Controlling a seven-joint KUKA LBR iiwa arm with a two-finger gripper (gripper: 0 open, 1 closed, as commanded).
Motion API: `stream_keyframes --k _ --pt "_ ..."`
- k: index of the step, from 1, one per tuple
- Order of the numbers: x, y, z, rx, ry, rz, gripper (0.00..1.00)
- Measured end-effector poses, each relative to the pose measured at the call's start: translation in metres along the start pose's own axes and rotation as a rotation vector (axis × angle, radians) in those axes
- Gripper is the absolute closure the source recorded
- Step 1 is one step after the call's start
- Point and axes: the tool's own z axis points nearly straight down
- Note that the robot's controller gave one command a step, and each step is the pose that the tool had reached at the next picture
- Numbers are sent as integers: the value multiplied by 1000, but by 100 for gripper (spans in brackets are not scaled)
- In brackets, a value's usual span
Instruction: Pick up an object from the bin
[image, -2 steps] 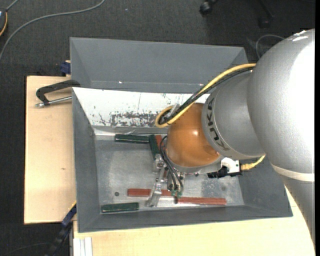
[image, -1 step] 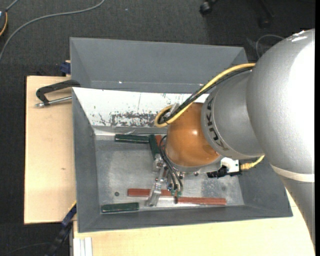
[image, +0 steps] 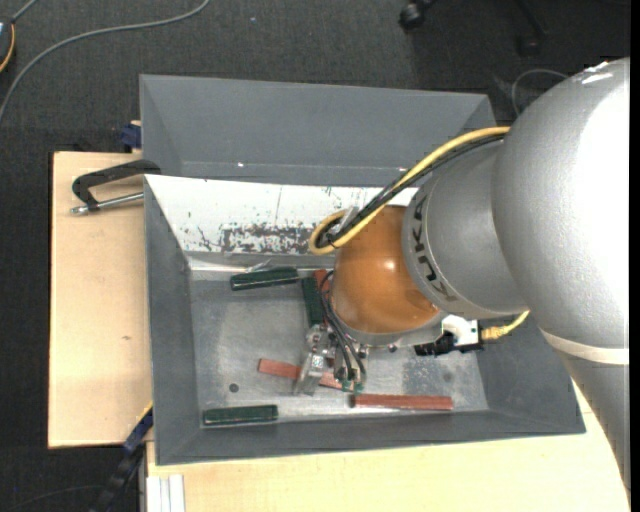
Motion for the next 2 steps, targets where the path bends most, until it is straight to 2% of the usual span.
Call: stream_keyframes --k 2 --pt "-2 2 -21 -2 -4 0 100"
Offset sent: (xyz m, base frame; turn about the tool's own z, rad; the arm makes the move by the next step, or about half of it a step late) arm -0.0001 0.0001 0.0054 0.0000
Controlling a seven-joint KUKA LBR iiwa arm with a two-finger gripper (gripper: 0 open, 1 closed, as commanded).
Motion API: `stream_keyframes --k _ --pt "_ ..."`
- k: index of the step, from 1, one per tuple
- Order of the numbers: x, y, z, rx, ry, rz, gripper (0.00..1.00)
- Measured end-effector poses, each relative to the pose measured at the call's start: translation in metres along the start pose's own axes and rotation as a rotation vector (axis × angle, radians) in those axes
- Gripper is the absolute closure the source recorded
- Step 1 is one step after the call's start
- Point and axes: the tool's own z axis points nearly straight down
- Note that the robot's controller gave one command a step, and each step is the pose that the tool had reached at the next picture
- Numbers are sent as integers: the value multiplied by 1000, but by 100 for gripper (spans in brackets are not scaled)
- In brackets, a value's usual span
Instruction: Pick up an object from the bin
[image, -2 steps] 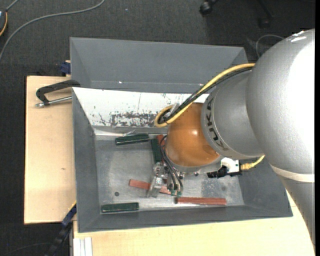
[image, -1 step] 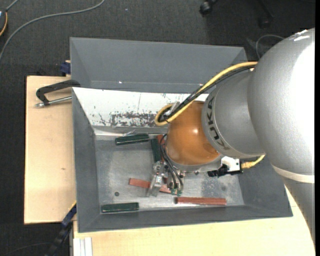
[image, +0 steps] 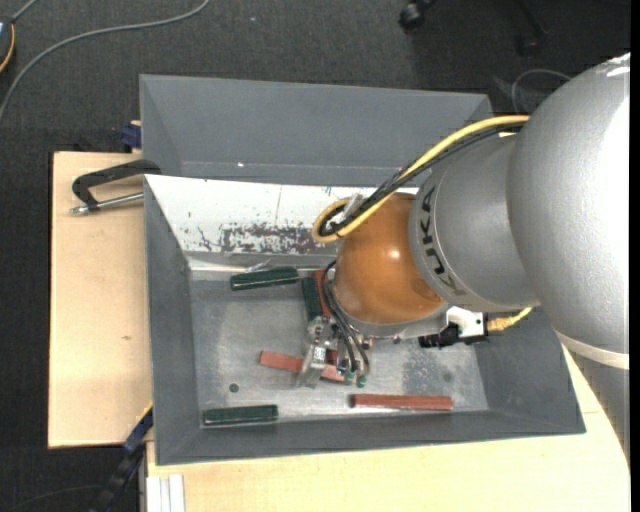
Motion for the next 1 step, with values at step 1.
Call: stream_keyframes --k 1 --pt "-3 2 -92 -3 -6 -2 100"
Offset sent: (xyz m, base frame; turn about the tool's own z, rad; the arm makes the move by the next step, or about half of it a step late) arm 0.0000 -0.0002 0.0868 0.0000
